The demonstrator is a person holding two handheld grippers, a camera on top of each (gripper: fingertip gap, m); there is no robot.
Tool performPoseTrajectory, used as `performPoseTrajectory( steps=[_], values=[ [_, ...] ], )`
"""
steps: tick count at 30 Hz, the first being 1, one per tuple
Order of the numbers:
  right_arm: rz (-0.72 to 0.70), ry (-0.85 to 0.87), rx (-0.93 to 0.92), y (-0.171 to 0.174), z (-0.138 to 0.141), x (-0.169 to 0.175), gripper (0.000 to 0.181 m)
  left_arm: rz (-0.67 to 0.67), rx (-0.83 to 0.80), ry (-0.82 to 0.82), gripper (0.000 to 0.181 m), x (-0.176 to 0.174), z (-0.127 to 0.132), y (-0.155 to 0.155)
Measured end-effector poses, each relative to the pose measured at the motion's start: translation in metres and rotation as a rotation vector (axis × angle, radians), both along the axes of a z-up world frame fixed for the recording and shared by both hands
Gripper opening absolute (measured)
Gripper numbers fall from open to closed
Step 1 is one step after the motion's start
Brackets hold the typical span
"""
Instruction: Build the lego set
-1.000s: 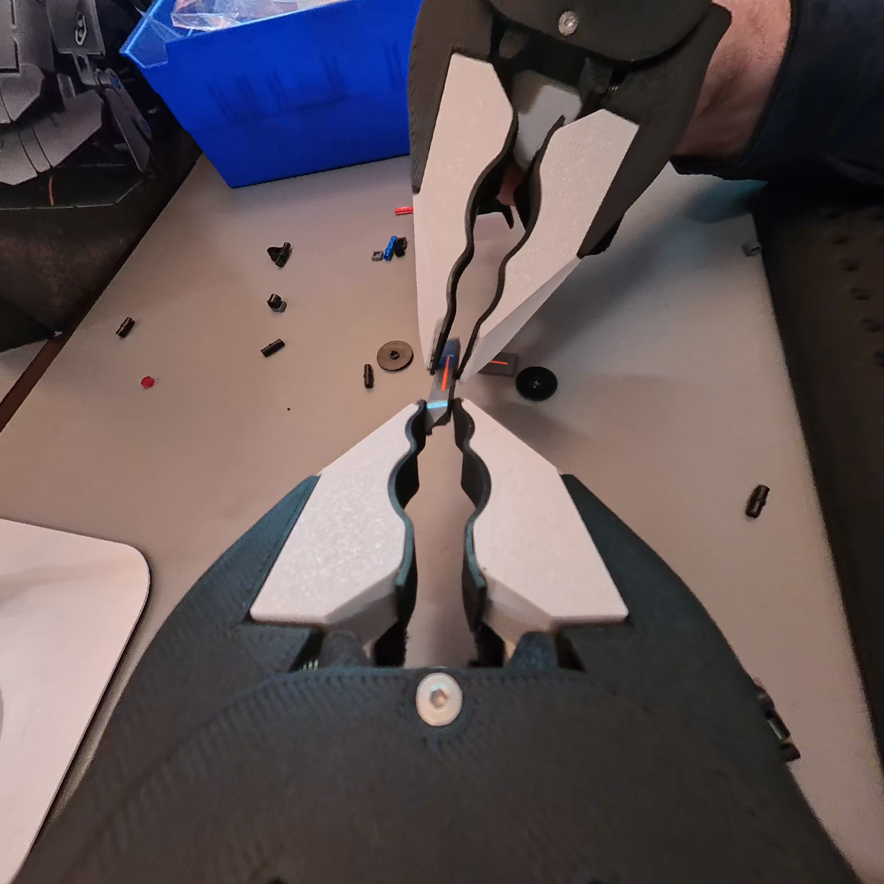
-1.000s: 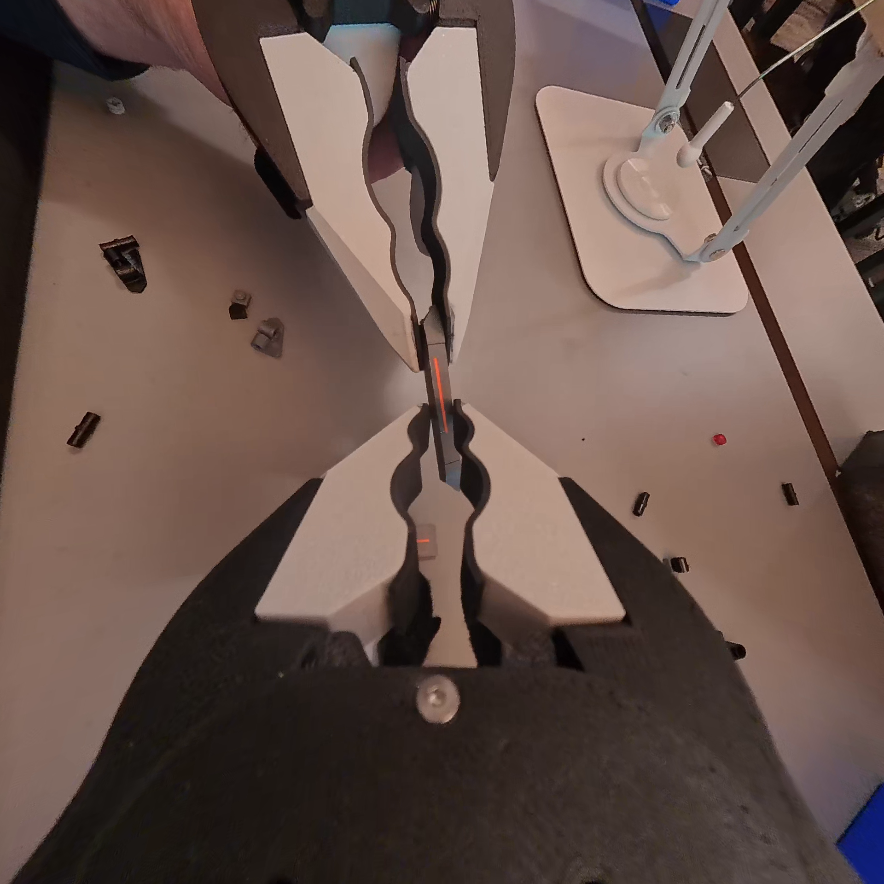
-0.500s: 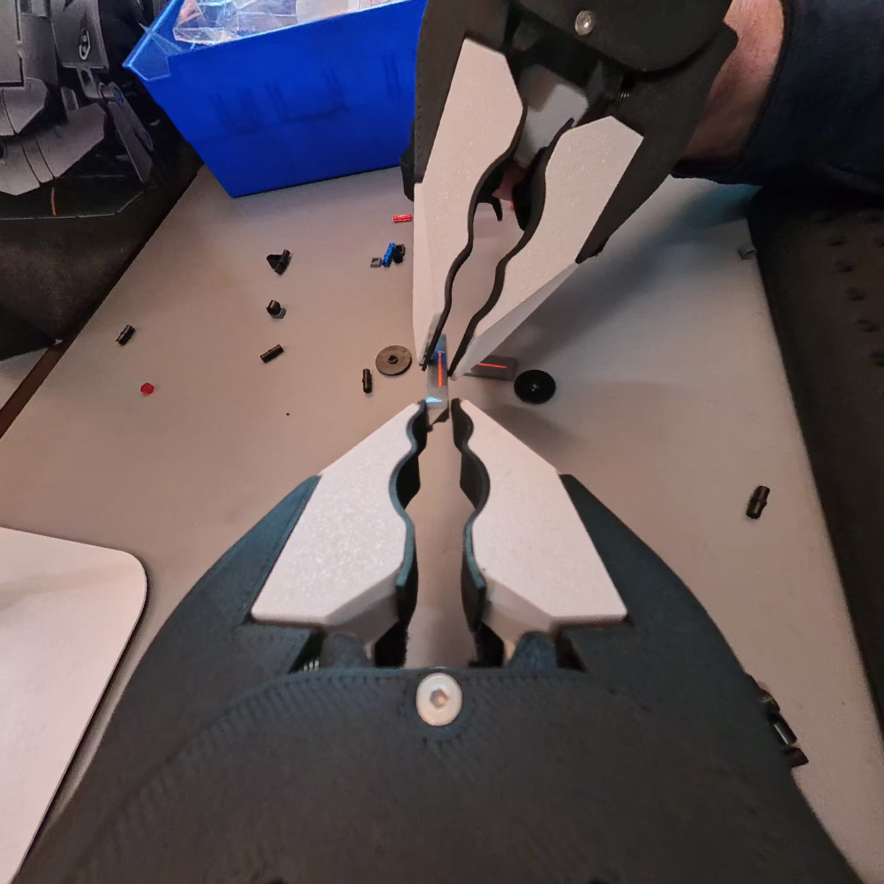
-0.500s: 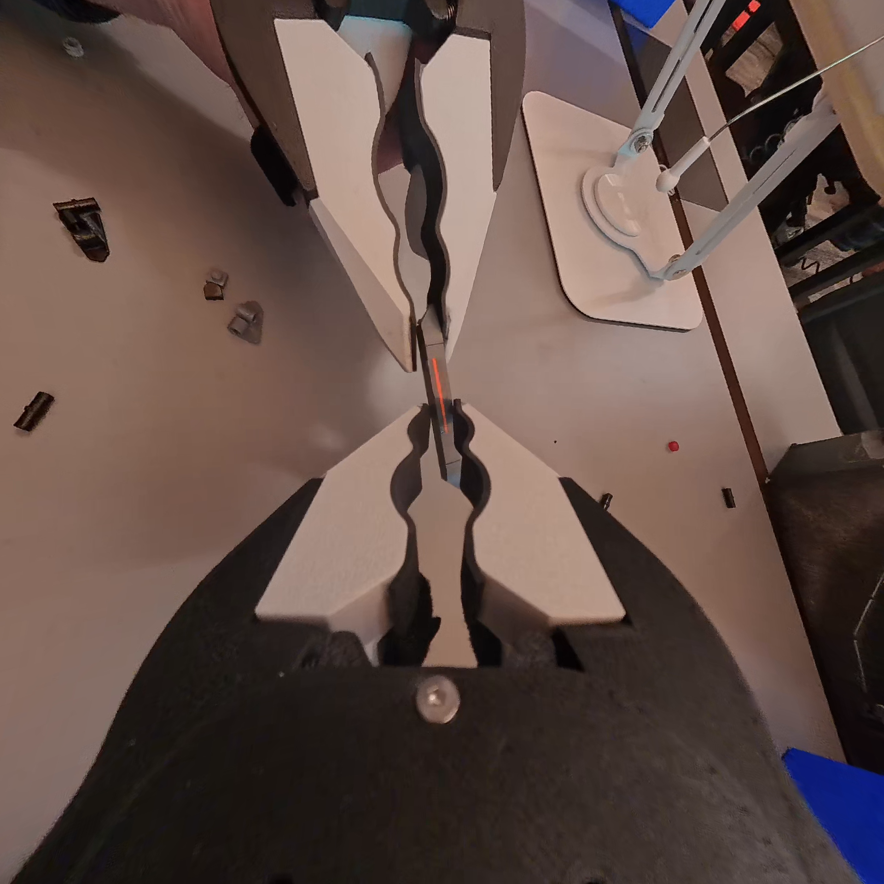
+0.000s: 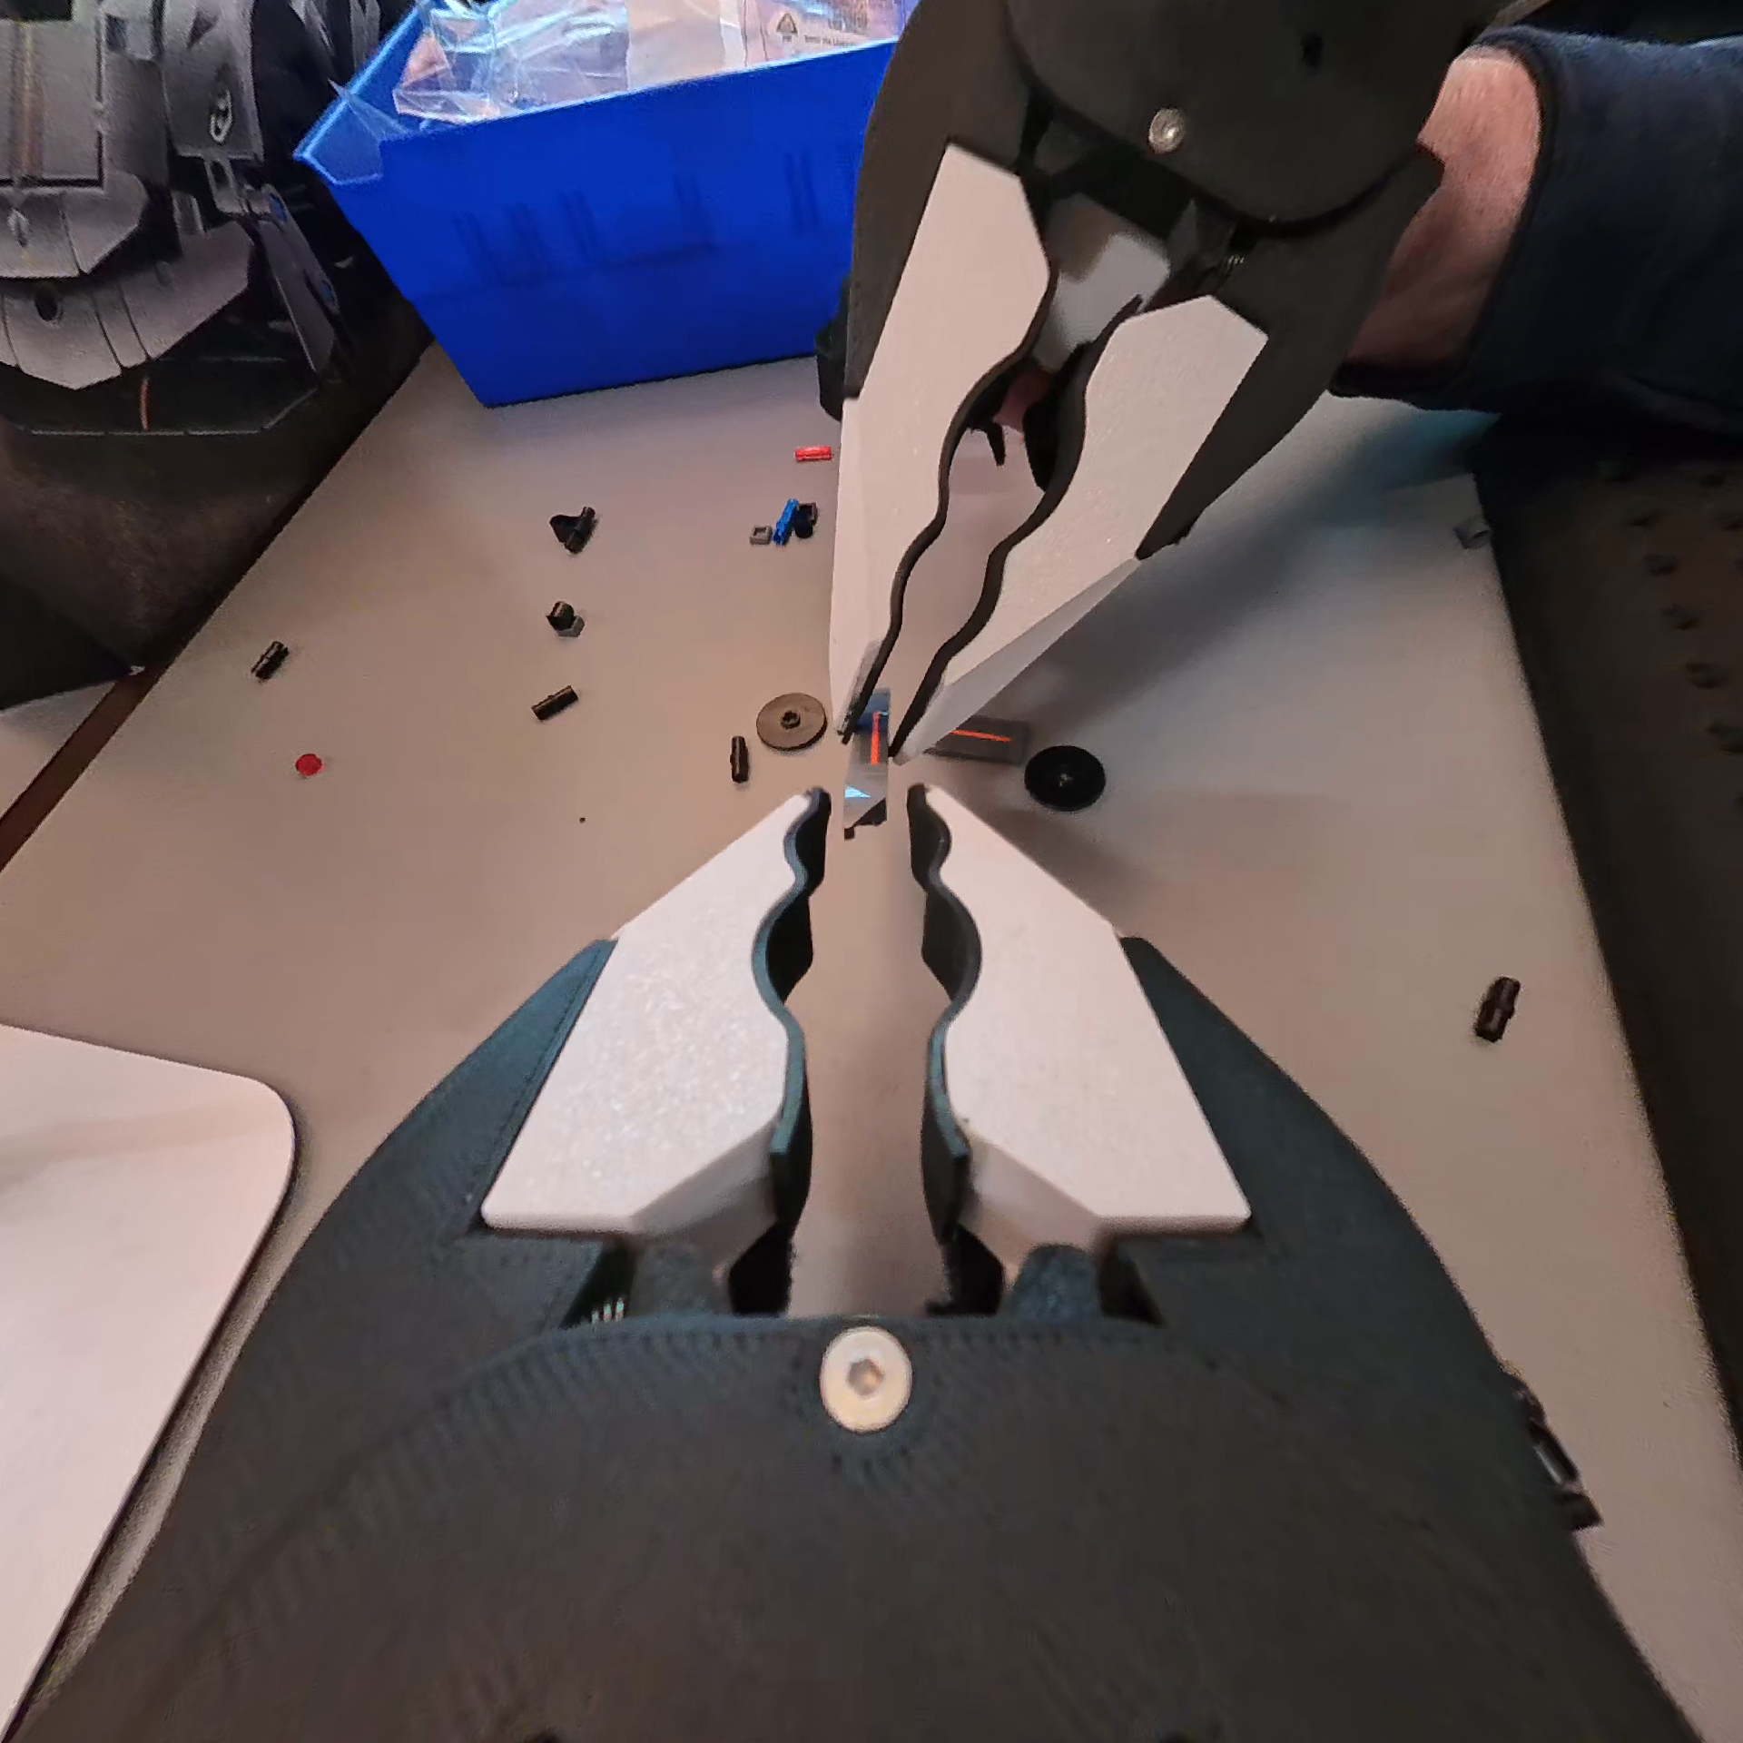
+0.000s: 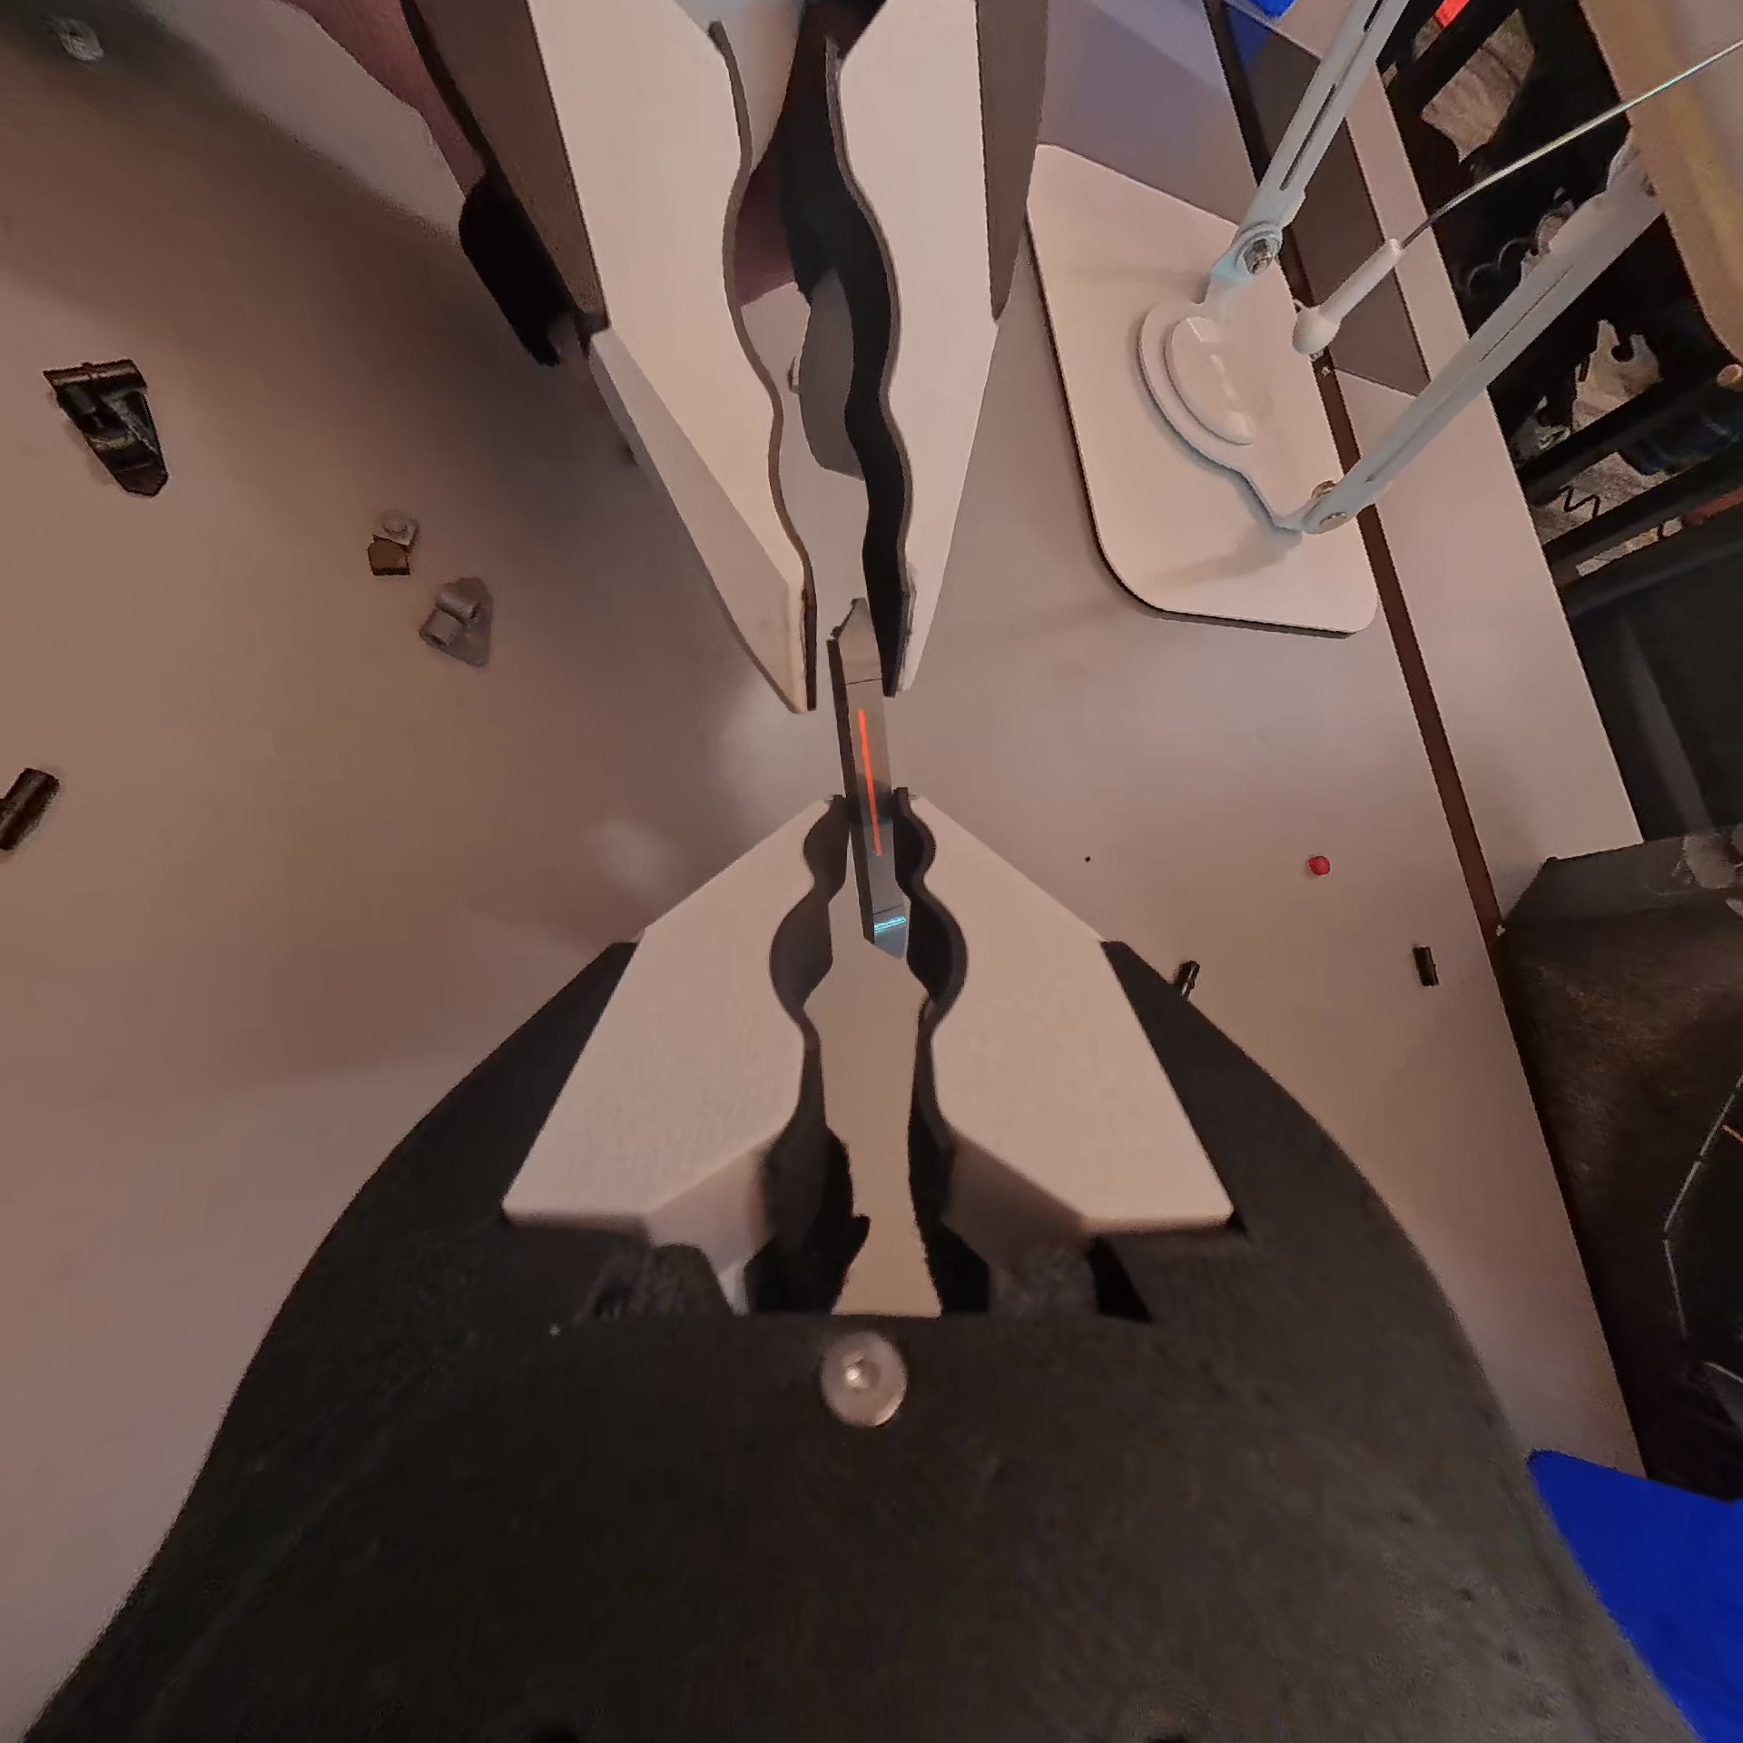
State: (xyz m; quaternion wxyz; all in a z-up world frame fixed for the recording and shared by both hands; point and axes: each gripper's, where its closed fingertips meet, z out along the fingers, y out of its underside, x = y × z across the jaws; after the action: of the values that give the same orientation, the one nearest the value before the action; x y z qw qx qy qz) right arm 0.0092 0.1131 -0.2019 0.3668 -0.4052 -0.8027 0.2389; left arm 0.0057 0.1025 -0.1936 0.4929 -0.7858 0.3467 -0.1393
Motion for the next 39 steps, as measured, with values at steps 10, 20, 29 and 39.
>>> performPoseTrajectory(
  steps=[10,20,29,39],
  values=[
    [0.006,0.007,-0.007,-0.002,0.001,-0.001,0.007,-0.008,0.003,0.005,0.006,0.001,-0.003,-0.001],
    [-0.005,0.030,-0.016,-0.001,0.005,-0.002,0.008,0.002,0.019,-0.001,0.006,0.000,0.000,-0.001],
    [-0.035,0.042,0.000,0.006,0.008,-0.003,0.008,0.021,0.045,-0.014,0.006,-0.004,0.006,0.001],
    [-0.035,0.040,0.002,0.006,0.007,-0.003,0.008,0.020,0.045,-0.015,0.006,-0.004,0.006,0.001]
  ],
)
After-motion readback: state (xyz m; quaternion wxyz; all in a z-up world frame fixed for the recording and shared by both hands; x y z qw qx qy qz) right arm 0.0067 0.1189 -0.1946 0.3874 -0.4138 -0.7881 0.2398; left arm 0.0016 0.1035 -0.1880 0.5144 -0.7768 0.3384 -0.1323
